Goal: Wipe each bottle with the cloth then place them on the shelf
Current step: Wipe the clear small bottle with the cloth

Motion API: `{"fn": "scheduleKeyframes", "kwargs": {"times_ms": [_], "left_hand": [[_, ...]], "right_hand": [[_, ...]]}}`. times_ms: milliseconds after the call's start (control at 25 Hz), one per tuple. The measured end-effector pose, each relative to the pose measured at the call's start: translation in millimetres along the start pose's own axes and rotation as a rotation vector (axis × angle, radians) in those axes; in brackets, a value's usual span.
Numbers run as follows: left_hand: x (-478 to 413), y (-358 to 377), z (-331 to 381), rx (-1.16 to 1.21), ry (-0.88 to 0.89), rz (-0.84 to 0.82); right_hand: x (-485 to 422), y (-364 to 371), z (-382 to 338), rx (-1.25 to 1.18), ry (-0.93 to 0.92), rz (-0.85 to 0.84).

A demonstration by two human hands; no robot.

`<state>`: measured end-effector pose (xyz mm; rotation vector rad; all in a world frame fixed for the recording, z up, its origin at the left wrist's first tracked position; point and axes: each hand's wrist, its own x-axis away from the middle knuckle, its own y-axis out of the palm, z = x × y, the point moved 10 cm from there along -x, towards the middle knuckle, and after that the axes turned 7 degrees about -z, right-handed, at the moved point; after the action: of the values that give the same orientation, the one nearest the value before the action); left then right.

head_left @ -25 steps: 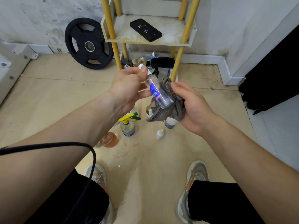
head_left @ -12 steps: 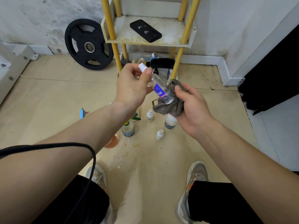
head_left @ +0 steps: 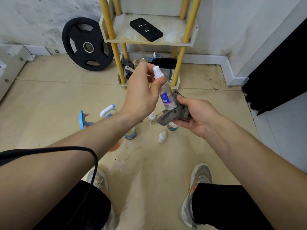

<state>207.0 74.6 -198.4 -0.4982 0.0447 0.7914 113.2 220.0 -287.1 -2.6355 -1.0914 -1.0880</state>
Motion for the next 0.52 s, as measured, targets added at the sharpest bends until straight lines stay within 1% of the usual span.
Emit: {"fn": "scheduleKeyframes", "kwargs": {"times_ms": [160, 520], "left_hand": [[-3, 0, 2, -0.060, 0.018, -0.024], [-7, -1, -1, -0.120, 0.021, -0.046]], "right_hand": [[-5, 0, -6, 0.157, -0.072, 0.006], [-9, -1, -14, 0.252, -0.179, 0.055]]}}
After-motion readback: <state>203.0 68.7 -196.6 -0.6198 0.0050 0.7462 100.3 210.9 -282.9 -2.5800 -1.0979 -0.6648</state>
